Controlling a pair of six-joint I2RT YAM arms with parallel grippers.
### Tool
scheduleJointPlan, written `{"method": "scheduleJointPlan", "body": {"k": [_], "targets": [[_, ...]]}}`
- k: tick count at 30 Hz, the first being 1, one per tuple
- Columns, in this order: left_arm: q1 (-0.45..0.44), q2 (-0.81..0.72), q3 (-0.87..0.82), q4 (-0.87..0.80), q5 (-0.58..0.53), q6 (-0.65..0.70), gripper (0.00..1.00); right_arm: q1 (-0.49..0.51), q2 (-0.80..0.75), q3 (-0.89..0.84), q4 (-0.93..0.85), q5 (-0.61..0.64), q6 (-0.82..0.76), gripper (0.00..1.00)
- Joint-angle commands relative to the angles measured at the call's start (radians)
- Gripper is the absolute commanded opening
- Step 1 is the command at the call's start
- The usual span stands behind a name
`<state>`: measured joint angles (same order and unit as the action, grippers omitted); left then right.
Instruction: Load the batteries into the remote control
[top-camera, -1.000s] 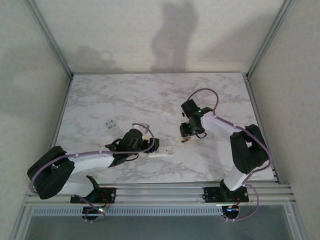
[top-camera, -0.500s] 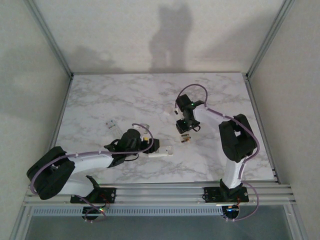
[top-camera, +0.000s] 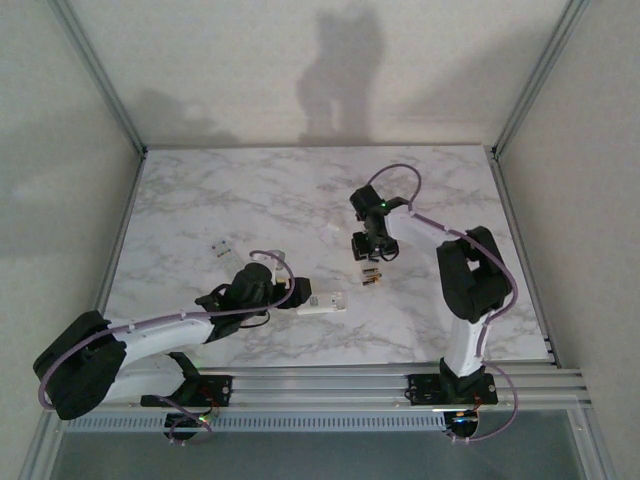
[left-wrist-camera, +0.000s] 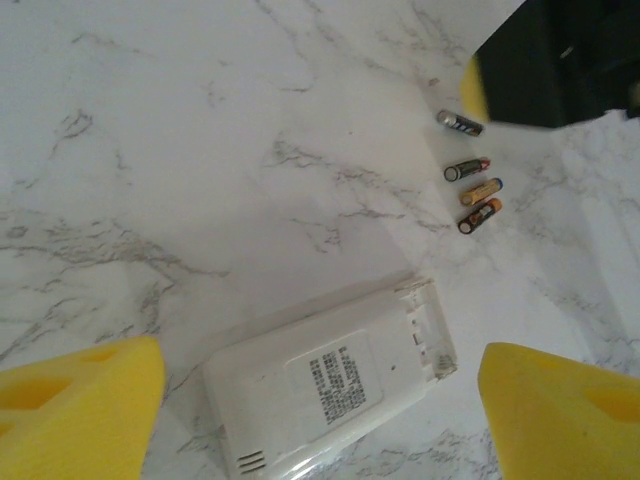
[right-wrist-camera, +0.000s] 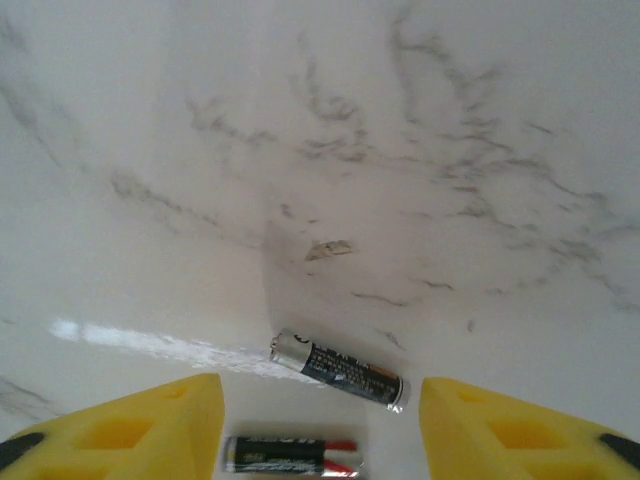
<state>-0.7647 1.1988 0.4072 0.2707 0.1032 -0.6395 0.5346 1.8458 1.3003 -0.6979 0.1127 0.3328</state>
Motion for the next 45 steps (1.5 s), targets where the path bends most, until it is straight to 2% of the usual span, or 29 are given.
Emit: {"method": "scheduleJointPlan", "body": {"k": [1,3,5,7,10,15,29,42,45], "targets": [[-0.004,-0.03,-0.014,-0.045,-0.043,-0.02,0.82,0.001,-0.111,-0.04,0.004,0.002,0.506,0.54],[-0.004,-0.046,-0.009,-0.053,-0.052,-0.019,0.83,0.004,-0.121,-0.062,-0.004,-0.046,0.731,0.52],[-0.005,-0.057,-0.004,-0.063,-0.064,-0.016,0.83,0.006,-0.117,-0.069,-0.013,-0.082,0.884,0.51],[-0.004,-0.063,0.002,-0.076,-0.072,-0.007,0.84,0.005,-0.105,-0.054,-0.026,-0.079,0.948,0.48],[-0.005,-0.061,0.004,-0.085,-0.082,-0.002,0.86,0.003,-0.075,-0.024,-0.077,-0.029,1.031,0.31],[-0.004,-0.049,-0.004,-0.065,-0.069,0.001,0.87,0.001,-0.051,-0.022,-0.081,0.002,1.148,0.35],[-0.004,-0.006,-0.005,-0.039,-0.077,0.031,0.88,-0.003,0.06,0.027,-0.046,-0.011,1.246,0.41],[-0.003,-0.001,-0.008,-0.041,-0.078,0.031,0.88,-0.018,0.141,0.049,-0.038,0.009,1.213,0.34],[-0.004,-0.013,-0.014,-0.043,-0.082,0.026,0.88,-0.02,0.146,0.04,-0.023,0.015,1.187,0.3]]}}
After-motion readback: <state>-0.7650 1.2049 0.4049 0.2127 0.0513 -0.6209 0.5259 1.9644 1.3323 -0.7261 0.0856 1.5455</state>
